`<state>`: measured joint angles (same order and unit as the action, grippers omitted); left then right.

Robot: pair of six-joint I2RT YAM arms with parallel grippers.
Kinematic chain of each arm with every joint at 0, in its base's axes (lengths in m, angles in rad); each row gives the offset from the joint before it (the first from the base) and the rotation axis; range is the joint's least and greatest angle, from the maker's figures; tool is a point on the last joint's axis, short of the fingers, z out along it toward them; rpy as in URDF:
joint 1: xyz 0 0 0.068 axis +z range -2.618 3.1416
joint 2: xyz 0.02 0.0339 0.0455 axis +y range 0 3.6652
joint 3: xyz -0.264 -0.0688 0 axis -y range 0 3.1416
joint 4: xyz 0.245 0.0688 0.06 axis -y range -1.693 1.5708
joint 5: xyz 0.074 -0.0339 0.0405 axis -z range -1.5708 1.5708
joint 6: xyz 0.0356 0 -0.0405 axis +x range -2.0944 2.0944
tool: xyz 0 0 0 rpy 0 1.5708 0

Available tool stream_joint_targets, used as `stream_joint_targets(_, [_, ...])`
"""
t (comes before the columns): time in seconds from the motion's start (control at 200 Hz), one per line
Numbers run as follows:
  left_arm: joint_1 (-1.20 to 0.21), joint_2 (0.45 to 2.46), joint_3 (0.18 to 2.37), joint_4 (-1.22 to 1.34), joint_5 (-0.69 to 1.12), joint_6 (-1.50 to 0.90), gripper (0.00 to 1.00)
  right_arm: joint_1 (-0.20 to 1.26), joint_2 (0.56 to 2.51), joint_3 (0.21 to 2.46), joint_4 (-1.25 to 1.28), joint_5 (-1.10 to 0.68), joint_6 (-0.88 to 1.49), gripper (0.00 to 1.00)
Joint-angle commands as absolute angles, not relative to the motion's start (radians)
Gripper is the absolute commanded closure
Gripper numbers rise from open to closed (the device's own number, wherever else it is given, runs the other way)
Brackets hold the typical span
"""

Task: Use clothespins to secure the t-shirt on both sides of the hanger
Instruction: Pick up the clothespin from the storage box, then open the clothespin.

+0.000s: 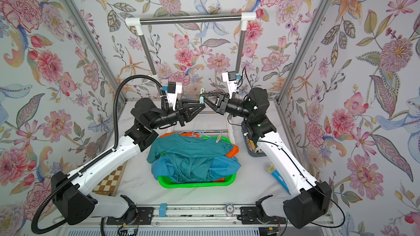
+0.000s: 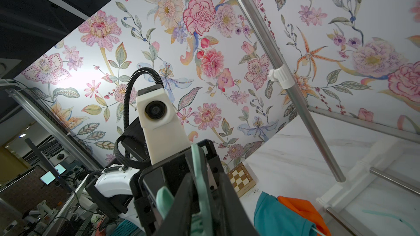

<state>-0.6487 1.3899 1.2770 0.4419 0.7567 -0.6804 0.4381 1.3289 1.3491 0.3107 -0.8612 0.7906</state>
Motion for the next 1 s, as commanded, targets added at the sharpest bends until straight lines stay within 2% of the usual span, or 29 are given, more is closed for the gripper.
stream_joint_targets(0.0, [-0.657, 1.408, 1.308, 0.456, 0.766, -0.682, 0.87, 0.446, 1.317, 1.386, 0.339, -0.872, 0.79, 0.75])
stream_joint_targets(0.19, [-0.658, 1.409, 1.302, 0.46, 0.77, -0.684, 0.88, 0.442, 1.321, 1.409, 0.336, -0.871, 0.79, 0.66])
stream_joint_targets(0.475, [-0.657, 1.413, 1.3, 0.465, 0.775, -0.688, 0.92, 0.439, 1.326, 1.428, 0.37, -0.868, 0.813, 0.61])
stream_joint_targets(0.561, [-0.657, 1.412, 1.301, 0.465, 0.777, -0.689, 0.93, 0.439, 1.329, 1.427, 0.374, -0.877, 0.819, 0.53])
stream_joint_targets(0.696, [-0.657, 1.413, 1.302, 0.463, 0.782, -0.688, 0.93, 0.436, 1.325, 1.429, 0.333, -0.884, 0.788, 0.31])
stream_joint_targets(0.766, [-0.657, 1.413, 1.305, 0.457, 0.786, -0.688, 0.93, 0.433, 1.316, 1.435, 0.277, -0.884, 0.744, 0.23])
stream_joint_targets(0.996, [-0.655, 1.417, 1.312, 0.428, 0.805, -0.679, 0.93, 0.401, 1.313, 1.468, 0.118, -0.925, 0.628, 0.22])
